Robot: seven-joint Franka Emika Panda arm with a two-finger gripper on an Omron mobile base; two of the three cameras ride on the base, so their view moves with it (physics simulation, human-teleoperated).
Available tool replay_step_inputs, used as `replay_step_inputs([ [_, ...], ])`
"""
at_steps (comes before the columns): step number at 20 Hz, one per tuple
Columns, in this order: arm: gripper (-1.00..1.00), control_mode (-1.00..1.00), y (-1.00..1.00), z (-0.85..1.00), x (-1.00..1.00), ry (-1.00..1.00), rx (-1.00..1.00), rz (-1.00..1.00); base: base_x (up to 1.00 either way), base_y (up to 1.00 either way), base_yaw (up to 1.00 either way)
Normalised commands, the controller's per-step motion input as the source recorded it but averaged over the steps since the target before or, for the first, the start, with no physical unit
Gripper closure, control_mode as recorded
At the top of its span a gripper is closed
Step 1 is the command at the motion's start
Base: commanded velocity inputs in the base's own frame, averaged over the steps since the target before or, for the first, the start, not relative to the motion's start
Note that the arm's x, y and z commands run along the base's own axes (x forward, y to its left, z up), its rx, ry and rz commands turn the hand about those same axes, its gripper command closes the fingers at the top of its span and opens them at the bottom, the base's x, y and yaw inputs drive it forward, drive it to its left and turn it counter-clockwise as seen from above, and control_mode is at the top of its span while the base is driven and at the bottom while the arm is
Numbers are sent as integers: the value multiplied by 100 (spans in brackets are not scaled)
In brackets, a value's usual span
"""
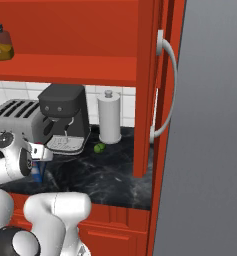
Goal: Pick the honey bottle and boxed food from the counter and place them in the cabinets closest to them.
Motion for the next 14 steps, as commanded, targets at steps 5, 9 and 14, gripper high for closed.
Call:
replay_step_inputs([
  [5, 100, -100, 17, -33, 21, 0, 0, 0, 0, 0, 0],
  [9, 100, -100, 10, -17, 8, 0, 0, 0, 0, 0, 0],
  [14, 100, -100, 0, 0, 0, 0, 0, 0, 0, 0, 0],
])
